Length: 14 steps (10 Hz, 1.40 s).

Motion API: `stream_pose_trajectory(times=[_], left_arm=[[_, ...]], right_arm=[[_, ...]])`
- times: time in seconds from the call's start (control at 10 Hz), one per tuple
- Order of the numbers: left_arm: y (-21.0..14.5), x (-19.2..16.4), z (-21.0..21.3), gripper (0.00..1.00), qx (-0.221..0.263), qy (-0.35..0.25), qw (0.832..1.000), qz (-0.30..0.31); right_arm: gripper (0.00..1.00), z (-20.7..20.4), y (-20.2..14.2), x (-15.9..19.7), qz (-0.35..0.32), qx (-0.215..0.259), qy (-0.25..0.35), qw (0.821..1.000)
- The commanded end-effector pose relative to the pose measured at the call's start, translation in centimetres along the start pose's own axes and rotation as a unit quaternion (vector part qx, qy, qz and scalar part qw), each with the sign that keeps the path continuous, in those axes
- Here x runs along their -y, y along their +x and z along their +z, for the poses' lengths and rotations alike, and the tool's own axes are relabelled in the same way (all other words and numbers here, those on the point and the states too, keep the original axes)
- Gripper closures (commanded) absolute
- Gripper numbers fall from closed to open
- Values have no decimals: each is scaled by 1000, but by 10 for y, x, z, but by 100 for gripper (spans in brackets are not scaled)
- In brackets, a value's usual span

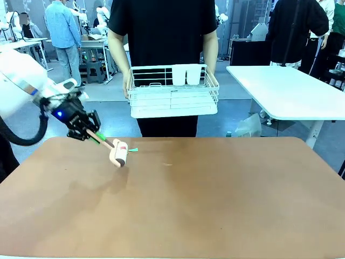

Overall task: Clean the table.
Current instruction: Clean the table with the Lint Roller when the human lifts the Dish drying rack.

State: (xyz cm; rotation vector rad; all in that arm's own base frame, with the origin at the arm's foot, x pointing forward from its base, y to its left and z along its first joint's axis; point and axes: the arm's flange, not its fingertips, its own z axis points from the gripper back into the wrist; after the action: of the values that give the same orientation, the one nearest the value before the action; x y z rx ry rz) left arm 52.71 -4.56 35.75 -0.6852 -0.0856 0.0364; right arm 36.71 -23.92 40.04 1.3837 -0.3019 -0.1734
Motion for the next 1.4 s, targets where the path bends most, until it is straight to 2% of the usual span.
stream_pose_trajectory(times=[0.0, 0.1, 0.2, 0.3, 0.6, 0.8, 0.9, 1.3], left_arm=[[-6, 12, 54, 79, -6, -20, 1000, 12], [-10, 19, 84, 79, -25, -10, 1000, 4], [-10, 26, 121, 79, 3, -23, 1000, -3], [-10, 29, 140, 79, 9, -22, 1000, -6], [-6, 16, 183, 79, -37, 20, 999, -29], [14, -18, 238, 79, 12, 75, 997, -31], [25, -31, 243, 79, 28, 104, 994, -32], [55, -35, 228, 79, 3, 112, 993, -39]], right_arm=[[0, 0, 0, -4, 1, -1, 2, 1000], [0, 0, 0, -4, 1, -1, 2, 1000], [0, 0, 0, -4, 1, -1, 2, 1000], [0, 0, 0, -4, 1, -1, 2, 1000], [0, 0, 0, -4, 1, -1, 2, 1000], [0, 0, 0, -4, 1, -1, 2, 1000], [0, 0, 0, -4, 1, -1, 2, 1000], [0, 0, 0, -4, 1, -1, 2, 1000]])
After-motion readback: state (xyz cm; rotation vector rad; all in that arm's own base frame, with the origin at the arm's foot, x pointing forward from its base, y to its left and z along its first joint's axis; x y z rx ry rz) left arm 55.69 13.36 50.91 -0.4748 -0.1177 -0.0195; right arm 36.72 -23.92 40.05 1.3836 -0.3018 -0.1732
